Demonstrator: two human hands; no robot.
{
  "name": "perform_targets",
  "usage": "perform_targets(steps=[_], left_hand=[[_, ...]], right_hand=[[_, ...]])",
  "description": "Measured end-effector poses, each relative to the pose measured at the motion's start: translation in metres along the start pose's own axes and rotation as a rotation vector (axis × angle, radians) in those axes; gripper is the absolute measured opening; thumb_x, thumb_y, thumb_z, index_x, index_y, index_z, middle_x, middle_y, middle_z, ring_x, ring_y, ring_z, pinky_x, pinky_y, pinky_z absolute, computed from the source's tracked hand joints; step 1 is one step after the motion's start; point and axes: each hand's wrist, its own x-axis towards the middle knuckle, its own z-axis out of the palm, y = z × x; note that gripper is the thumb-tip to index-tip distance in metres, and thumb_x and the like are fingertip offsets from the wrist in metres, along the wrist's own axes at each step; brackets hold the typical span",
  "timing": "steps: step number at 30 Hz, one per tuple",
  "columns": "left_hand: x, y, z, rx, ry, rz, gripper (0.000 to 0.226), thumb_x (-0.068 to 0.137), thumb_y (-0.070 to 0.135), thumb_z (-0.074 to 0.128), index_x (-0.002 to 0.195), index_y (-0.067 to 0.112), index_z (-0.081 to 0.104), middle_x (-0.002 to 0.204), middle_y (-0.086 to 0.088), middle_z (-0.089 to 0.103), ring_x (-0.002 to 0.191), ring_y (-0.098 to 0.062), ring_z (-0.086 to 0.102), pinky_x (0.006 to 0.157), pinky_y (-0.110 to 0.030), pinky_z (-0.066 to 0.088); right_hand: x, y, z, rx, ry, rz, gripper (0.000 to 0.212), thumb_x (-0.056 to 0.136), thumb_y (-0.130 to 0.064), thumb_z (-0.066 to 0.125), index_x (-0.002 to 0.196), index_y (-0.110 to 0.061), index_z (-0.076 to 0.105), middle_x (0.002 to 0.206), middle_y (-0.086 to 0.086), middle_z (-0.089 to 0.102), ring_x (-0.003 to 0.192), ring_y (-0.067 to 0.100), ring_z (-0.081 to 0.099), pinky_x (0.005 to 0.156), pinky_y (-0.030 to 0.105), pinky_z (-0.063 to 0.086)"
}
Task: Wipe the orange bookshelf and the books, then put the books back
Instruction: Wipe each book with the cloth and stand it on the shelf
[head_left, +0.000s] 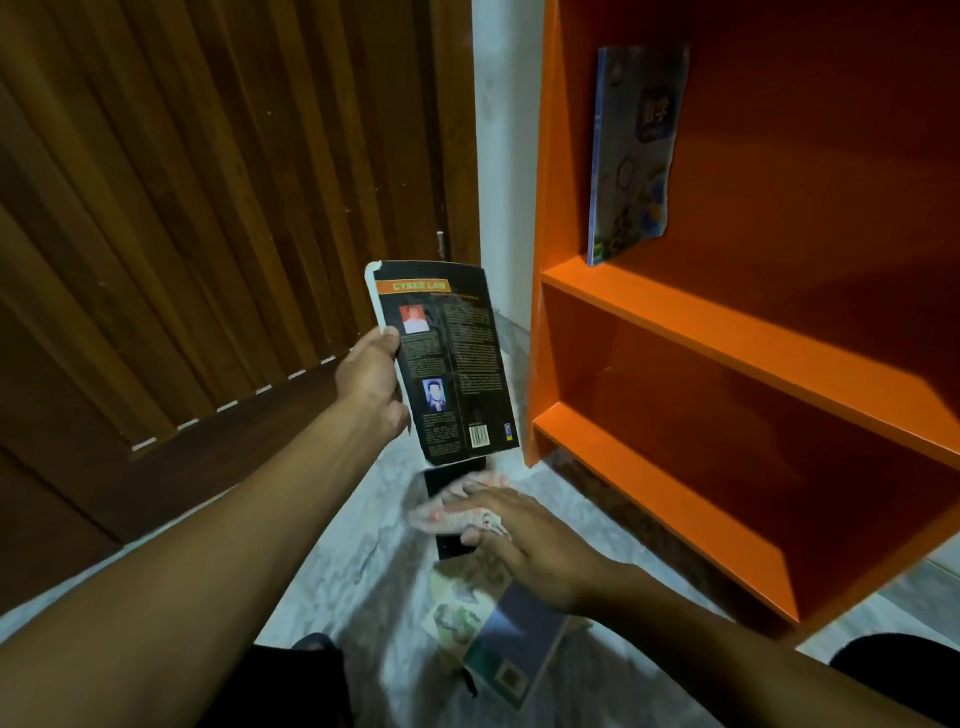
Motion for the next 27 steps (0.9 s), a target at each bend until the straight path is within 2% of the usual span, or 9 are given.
perform_targets(steps=[2, 4, 8, 11, 13, 15, 18, 22, 27], left_hand=[[0.002, 0.003, -0.005, 0.024, 0.012, 0.025, 0.020, 0.101, 0.026, 0.055, 0.110, 0.017, 0.070, 0.107, -0.008, 0.076, 0.100, -0.031, 0.072, 0.087, -0.059, 0.056], [0.001, 0.005, -0.008, 0.053, 0.010, 0.032, 0.020, 0.101, 0.026, 0.055, 0.111, 0.017, 0.070, 0.106, -0.008, 0.076, 0.098, -0.029, 0.072, 0.087, -0.057, 0.057], [-0.001, 0.008, -0.011, 0.100, -0.060, 0.034, 0.019, 0.101, 0.024, 0.054, 0.109, 0.017, 0.070, 0.105, -0.009, 0.076, 0.097, -0.027, 0.073, 0.089, -0.050, 0.057], [0.002, 0.010, -0.013, 0.094, -0.111, 0.021, 0.023, 0.102, 0.022, 0.049, 0.108, 0.018, 0.071, 0.101, -0.008, 0.077, 0.092, -0.026, 0.074, 0.082, -0.046, 0.059], [0.002, 0.009, -0.012, 0.101, -0.146, -0.003, 0.026, 0.104, 0.022, 0.044, 0.107, 0.017, 0.070, 0.094, -0.009, 0.078, 0.085, -0.025, 0.075, 0.076, -0.042, 0.060], [0.001, 0.005, -0.007, 0.123, -0.184, -0.017, 0.028, 0.106, 0.020, 0.041, 0.099, 0.016, 0.068, 0.083, -0.008, 0.076, 0.071, -0.022, 0.073, 0.067, -0.037, 0.058], [-0.003, -0.002, 0.000, 0.168, -0.197, -0.030, 0.028, 0.105, 0.020, 0.042, 0.101, 0.015, 0.069, 0.086, -0.010, 0.076, 0.072, -0.023, 0.074, 0.065, -0.036, 0.059], [-0.006, -0.012, 0.004, 0.341, -0.184, -0.054, 0.029, 0.105, 0.025, 0.044, 0.114, 0.012, 0.067, 0.106, -0.019, 0.074, 0.090, -0.033, 0.072, 0.080, -0.043, 0.058], [-0.010, -0.021, 0.008, 1.021, -0.135, 0.298, 0.048, 0.101, 0.041, 0.050, 0.143, 0.019, 0.043, 0.139, -0.009, 0.054, 0.123, -0.030, 0.054, 0.100, -0.049, 0.046]], right_hand=[[0.000, 0.009, 0.007, -0.029, -0.056, 0.092, 0.034, 0.102, -0.051, 0.041, 0.132, -0.039, 0.052, 0.143, -0.015, 0.054, 0.137, 0.001, 0.040, 0.113, 0.025, 0.031], [0.001, 0.012, 0.005, 0.019, -0.041, 0.213, 0.020, 0.102, -0.049, 0.043, 0.109, -0.037, 0.057, 0.108, -0.013, 0.067, 0.103, 0.005, 0.060, 0.093, 0.034, 0.047], [0.002, 0.028, -0.006, 0.243, 0.089, 0.442, 0.023, 0.106, -0.038, 0.041, 0.106, -0.023, 0.058, 0.067, -0.011, 0.051, 0.059, -0.004, 0.049, 0.058, 0.018, 0.040], [0.007, 0.044, -0.017, 0.678, 0.273, 0.739, 0.070, 0.089, -0.071, 0.050, 0.133, -0.016, 0.049, 0.119, 0.012, 0.067, 0.102, 0.019, 0.067, 0.080, 0.034, 0.057], [0.011, 0.042, -0.030, 1.019, 0.440, 0.804, 0.089, 0.081, -0.075, 0.054, 0.150, -0.021, 0.036, 0.156, 0.007, 0.041, 0.139, 0.030, 0.045, 0.107, 0.050, 0.044], [0.016, 0.031, -0.049, 1.261, 0.532, 0.782, 0.080, 0.089, -0.061, 0.053, 0.153, -0.019, 0.033, 0.156, 0.009, 0.040, 0.138, 0.032, 0.047, 0.098, 0.042, 0.048], [0.017, 0.013, -0.064, 1.448, 0.414, 0.602, 0.072, 0.086, -0.062, 0.053, 0.140, -0.015, 0.054, 0.136, 0.020, 0.061, 0.116, 0.038, 0.065, 0.094, 0.057, 0.053], [0.016, -0.004, -0.068, 1.301, 0.443, 0.452, 0.027, 0.097, -0.024, 0.061, 0.120, -0.009, 0.066, 0.115, 0.017, 0.073, 0.099, 0.031, 0.072, 0.083, 0.045, 0.060], [0.020, 0.004, -0.064, 1.035, 0.559, 0.414, 0.032, 0.096, -0.020, 0.066, 0.126, -0.009, 0.061, 0.123, 0.014, 0.070, 0.107, 0.030, 0.069, 0.092, 0.049, 0.058]])
